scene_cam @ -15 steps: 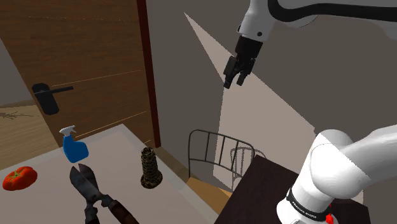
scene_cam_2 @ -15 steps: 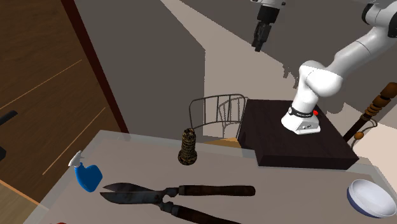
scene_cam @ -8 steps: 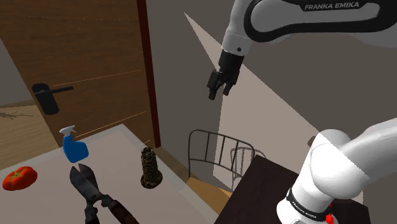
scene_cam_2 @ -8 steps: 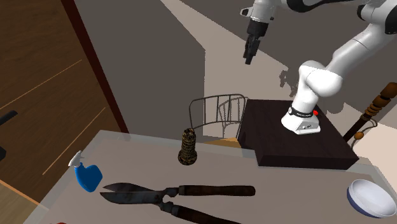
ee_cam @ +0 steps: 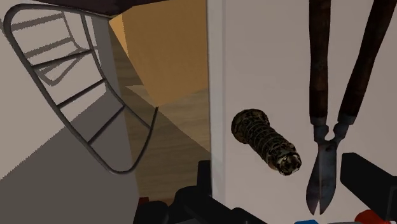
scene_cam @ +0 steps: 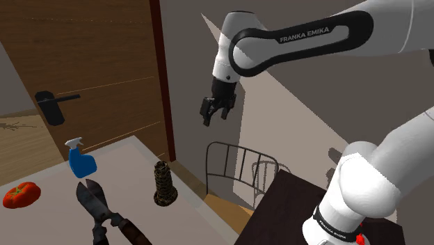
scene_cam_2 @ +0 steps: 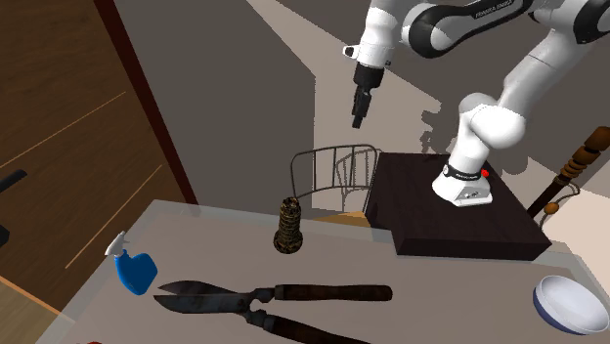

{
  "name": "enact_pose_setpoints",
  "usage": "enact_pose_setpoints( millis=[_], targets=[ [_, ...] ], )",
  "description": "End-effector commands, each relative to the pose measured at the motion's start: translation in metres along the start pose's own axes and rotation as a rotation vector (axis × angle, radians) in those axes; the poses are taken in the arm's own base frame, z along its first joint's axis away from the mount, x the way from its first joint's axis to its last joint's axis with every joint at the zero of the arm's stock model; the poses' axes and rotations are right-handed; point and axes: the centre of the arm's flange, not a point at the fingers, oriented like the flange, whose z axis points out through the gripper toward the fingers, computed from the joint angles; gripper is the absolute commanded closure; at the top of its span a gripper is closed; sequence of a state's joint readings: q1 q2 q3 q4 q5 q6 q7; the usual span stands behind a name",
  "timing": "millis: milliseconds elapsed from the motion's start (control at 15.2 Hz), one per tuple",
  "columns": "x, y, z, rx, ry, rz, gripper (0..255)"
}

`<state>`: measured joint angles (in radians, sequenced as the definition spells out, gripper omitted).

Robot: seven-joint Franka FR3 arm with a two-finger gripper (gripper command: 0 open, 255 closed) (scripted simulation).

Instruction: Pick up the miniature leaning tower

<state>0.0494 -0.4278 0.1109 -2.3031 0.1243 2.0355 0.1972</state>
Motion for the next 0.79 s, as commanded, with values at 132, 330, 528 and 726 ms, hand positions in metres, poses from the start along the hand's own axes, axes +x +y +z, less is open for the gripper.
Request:
enact_pose_setpoints(
  millis=[132,330,528,726],
  targets=[
    [0.025,-0.023,0.044,-0.010,-0.007,0.001,0],
    [0.043,-0.040,0.076,-0.018,-0.013,0.001,0],
    [0.061,-0.057,0.108,-0.026,-0.018,0.001,0],
    [0.079,-0.073,0.141,-0.034,-0.024,0.001,0]
  ],
)
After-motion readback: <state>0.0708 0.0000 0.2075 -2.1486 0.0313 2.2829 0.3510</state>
